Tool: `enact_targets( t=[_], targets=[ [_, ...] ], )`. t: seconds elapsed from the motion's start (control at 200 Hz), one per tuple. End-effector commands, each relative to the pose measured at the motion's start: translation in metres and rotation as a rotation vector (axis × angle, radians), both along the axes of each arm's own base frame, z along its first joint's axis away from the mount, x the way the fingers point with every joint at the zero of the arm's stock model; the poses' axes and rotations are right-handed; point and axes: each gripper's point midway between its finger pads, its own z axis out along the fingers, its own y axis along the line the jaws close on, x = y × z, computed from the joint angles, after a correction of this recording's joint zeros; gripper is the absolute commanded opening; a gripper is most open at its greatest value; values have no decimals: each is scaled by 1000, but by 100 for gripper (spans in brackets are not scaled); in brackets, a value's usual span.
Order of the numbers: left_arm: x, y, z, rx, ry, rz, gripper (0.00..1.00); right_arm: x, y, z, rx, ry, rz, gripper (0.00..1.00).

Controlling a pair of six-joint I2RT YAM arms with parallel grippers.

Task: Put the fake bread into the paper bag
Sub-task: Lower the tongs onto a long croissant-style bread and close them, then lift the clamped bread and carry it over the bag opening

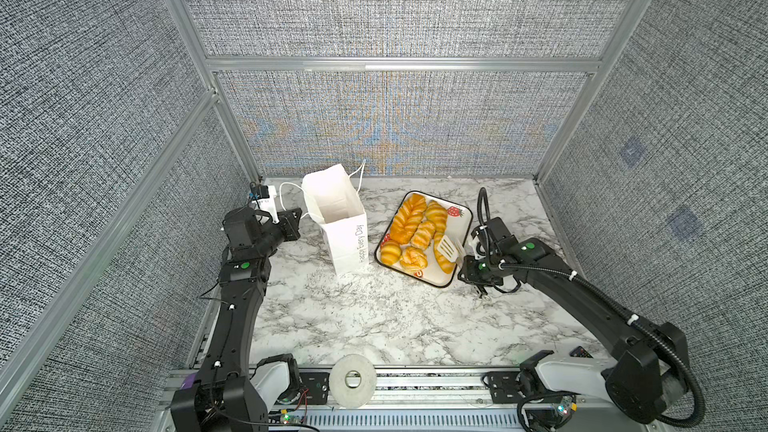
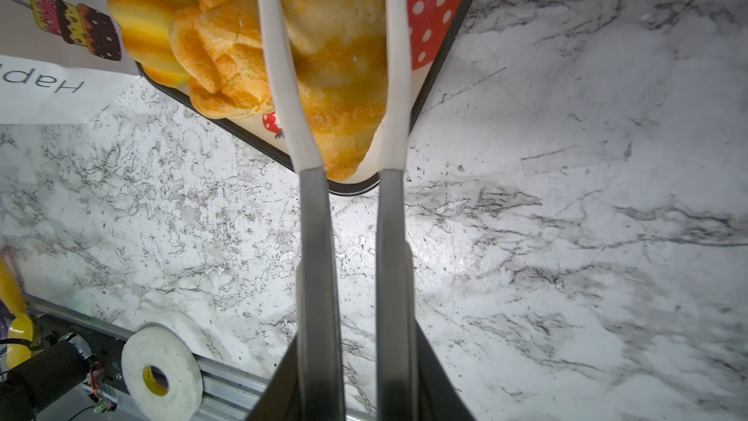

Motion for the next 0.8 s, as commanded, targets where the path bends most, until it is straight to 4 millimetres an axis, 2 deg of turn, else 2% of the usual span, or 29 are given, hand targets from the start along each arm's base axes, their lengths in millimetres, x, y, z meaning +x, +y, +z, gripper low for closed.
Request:
enact_targets(
  t=[0.0,0.36,0.795],
  targets=[
    [1,-1,3,2,-16,-7,0,4,1,10,-2,-29,11,30],
    [1,-1,4,4,-18,-7,0,21,22,62,126,-158,49,30],
    [0,-1,5,4,-21,-7,0,34,53,110,335,-286,95,30]
  ],
)
